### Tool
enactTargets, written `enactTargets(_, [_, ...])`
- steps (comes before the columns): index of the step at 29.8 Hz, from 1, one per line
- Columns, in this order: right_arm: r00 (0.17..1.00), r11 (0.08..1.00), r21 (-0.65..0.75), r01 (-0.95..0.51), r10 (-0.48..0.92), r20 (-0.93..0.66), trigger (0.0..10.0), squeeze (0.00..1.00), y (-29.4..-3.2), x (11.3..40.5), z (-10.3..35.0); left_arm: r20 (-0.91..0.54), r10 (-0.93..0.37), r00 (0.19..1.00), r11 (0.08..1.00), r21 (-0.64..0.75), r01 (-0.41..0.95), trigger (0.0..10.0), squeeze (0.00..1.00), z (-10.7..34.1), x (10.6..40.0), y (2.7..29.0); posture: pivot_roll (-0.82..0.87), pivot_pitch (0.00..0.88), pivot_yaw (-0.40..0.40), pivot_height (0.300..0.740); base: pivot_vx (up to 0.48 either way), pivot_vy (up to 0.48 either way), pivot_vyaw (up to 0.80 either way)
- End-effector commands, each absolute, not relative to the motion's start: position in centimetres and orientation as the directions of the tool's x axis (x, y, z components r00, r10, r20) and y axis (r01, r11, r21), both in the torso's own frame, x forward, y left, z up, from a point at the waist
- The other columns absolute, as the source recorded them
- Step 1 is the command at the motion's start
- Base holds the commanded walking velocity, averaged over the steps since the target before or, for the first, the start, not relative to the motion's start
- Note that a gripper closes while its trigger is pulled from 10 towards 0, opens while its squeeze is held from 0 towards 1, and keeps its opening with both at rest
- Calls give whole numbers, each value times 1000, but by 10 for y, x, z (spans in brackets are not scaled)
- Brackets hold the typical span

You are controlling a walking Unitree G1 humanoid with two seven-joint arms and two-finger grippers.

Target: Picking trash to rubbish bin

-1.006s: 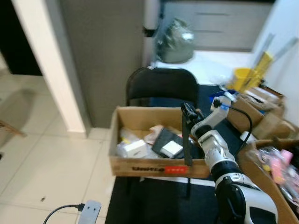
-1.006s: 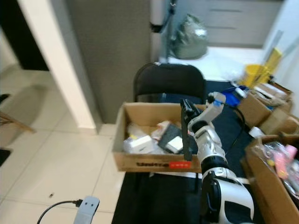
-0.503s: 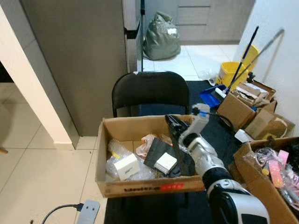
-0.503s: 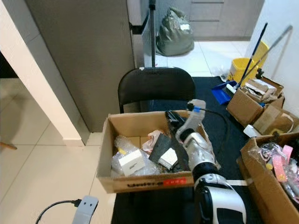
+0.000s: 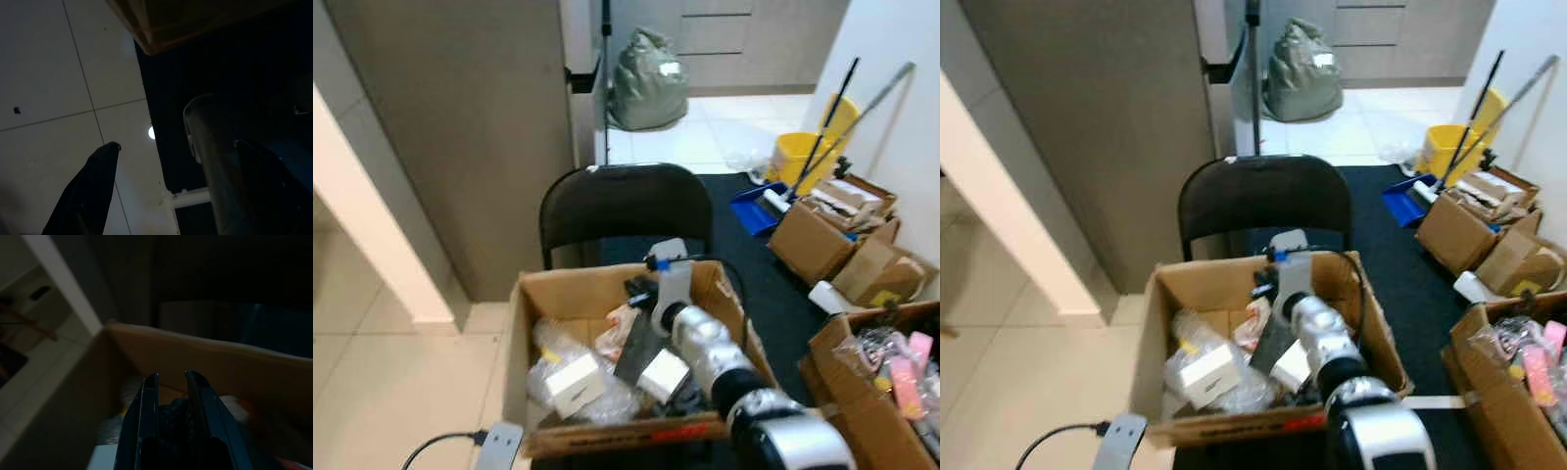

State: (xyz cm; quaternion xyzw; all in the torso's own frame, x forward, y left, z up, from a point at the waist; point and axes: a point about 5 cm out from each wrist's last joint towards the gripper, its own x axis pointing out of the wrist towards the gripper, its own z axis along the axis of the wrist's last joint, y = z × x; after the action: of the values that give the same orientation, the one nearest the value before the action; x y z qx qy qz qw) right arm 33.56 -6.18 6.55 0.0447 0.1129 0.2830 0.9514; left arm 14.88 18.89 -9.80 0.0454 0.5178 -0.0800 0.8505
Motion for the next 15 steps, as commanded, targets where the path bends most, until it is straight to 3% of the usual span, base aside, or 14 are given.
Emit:
enactTargets(1, [810, 824, 156, -544, 565, -158, 10000, 0, -59, 334, 67, -903, -82, 422, 984, -5, 180, 10000, 0, -101, 139, 191, 49, 21, 29, 740, 0, 0, 0])
enactTargets(2, [802, 813, 160, -559, 580, -144, 10000, 345, -55, 333, 68, -903, -84, 420, 983, -6, 184, 10000, 0, -102, 139, 190, 49, 21, 29, 740, 0, 0, 0])
enactTargets(3, [793, 801, 163, -576, 596, -129, 10000, 933, -51, 332, 69, -904, -87, 418, 982, -6, 191, 10000, 0, -102, 139, 190, 49, 21, 29, 740, 0, 0, 0])
enactTargets(4, [786, 793, 167, -586, 606, -120, 10000, 1000, -49, 331, 70, -905, -88, 417, 981, -6, 194, 10000, 0, -102, 138, 190, 48, 22, 28, 740, 0, 0, 0])
enactTargets(10, [783, 786, 159, -598, 615, -92, 10000, 1000, -44, 328, 71, -905, -90, 416, 981, -9, 194, 10000, 0, -102, 138, 189, 49, 23, 28, 740, 0, 0, 0])
enactTargets(14, [827, 829, 191, -526, 551, -112, 10000, 1000, -57, 331, 66, -907, -94, 410, 979, -10, 203, 10000, 0, -102, 137, 189, 49, 22, 30, 740, 0, 0, 0])
enactTargets(15, [838, 840, 205, -503, 532, -124, 10000, 875, -62, 331, 64, -908, -95, 408, 979, -10, 205, 10000, 0, -103, 136, 188, 49, 24, 31, 740, 0, 0, 0])
